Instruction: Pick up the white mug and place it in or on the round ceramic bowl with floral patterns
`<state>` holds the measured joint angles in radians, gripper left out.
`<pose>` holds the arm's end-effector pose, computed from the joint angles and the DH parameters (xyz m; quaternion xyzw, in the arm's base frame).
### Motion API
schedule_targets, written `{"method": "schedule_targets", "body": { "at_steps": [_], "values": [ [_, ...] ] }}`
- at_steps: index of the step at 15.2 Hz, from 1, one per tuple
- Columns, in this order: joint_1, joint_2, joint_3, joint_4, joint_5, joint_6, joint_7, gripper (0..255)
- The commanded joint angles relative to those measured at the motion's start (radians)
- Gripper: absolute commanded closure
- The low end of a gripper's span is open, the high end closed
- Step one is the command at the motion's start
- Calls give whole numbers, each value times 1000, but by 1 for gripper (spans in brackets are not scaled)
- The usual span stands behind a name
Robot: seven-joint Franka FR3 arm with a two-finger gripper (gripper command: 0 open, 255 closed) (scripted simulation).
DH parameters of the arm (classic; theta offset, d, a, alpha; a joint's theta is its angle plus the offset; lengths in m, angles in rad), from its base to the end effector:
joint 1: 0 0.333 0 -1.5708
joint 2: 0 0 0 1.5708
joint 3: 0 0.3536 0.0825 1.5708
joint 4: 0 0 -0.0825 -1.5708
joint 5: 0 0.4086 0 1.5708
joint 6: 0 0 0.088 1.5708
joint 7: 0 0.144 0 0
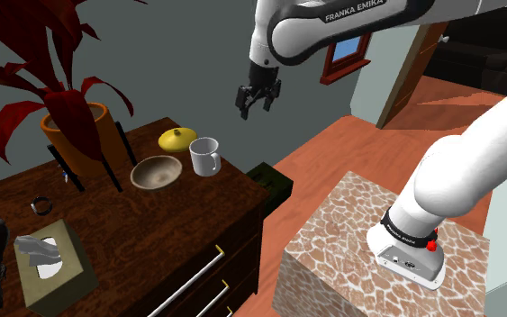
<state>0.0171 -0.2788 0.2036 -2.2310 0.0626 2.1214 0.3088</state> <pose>0.4896 0.1198 0.4899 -0.9948 0.0595 -0.0793 0.0214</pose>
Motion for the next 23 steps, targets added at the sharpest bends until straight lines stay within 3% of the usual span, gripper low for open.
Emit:
{"method": "schedule_targets", "body": {
  "at_steps": [1, 12, 23],
  "values": [
    [-1, 77, 22, 33, -22, 39, 39, 0],
    [47, 507, 71, 307, -211, 142, 273, 0],
    [60, 594, 57, 307, -249, 222, 301, 0]
  ]
}}
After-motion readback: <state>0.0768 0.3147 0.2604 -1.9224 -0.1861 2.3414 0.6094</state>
